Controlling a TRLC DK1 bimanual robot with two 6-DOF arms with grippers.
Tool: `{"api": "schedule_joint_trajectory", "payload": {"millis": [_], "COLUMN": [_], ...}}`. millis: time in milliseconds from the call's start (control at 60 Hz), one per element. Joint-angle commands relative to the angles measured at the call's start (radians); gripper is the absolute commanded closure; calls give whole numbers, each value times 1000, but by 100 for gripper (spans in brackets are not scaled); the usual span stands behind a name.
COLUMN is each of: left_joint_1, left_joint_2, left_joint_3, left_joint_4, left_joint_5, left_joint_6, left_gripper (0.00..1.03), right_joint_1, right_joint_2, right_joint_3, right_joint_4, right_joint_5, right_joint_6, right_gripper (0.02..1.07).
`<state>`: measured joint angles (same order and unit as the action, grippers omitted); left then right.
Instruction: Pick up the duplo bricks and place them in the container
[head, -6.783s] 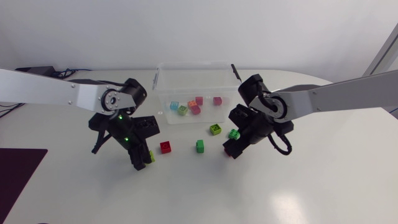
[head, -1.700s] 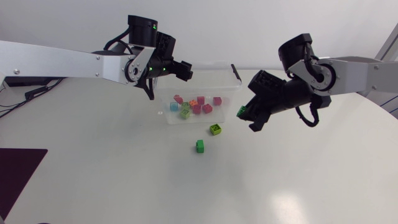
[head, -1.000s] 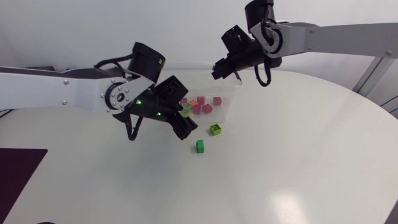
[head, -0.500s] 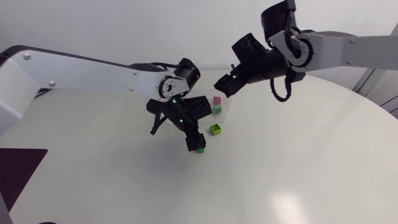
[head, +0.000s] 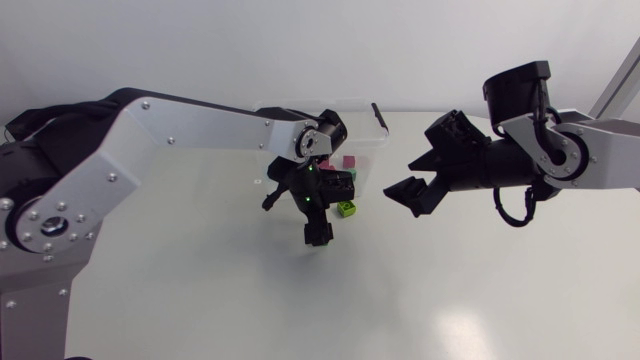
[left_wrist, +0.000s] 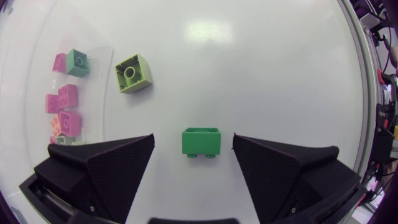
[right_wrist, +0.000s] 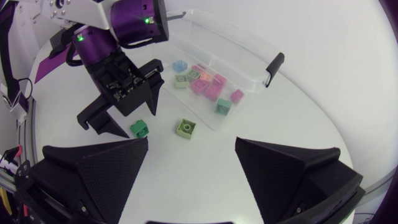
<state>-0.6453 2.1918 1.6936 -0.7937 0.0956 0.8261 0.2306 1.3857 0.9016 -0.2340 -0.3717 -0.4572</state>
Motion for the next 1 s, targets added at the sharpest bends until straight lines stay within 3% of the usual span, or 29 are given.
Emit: {"api": "schedule_joint_trajectory", "payload": {"millis": [0, 100, 183, 300, 400, 433, 600, 800, 983], "left_joint_1": [6, 3, 3, 4, -1, -2, 15, 59, 128], "left_joint_2": [60, 82, 94, 112, 120, 108, -35, -274, -400], "left_joint_3": [60, 87, 110, 126, 107, 98, -2, -163, -215], "left_joint_4": [-42, -70, -93, -121, -127, -127, -87, 47, 160], "left_joint_5": [-7, -5, -5, -5, 0, 3, 69, 128, 179], "left_joint_6": [31, 30, 28, 21, 2, -7, -51, -142, -243], "left_gripper": [16, 21, 35, 47, 78, 84, 84, 84, 84], "right_joint_1": [-16, -27, -34, -24, 23, 42, 133, 220, 253], "right_joint_2": [-30, -51, -57, -36, 41, 67, 242, 437, 582], "right_joint_3": [-55, -92, -110, -141, -165, -164, -93, 14, 145], "right_joint_4": [21, 24, 24, 39, 125, 159, 219, 280, 282], "right_joint_5": [-13, -22, -26, -19, 25, 54, 155, 269, 341], "right_joint_6": [-23, -23, -23, 6, 64, 94, 192, 282, 338], "right_gripper": [6, 6, 6, 6, 6, 6, 6, 7, 7]}}
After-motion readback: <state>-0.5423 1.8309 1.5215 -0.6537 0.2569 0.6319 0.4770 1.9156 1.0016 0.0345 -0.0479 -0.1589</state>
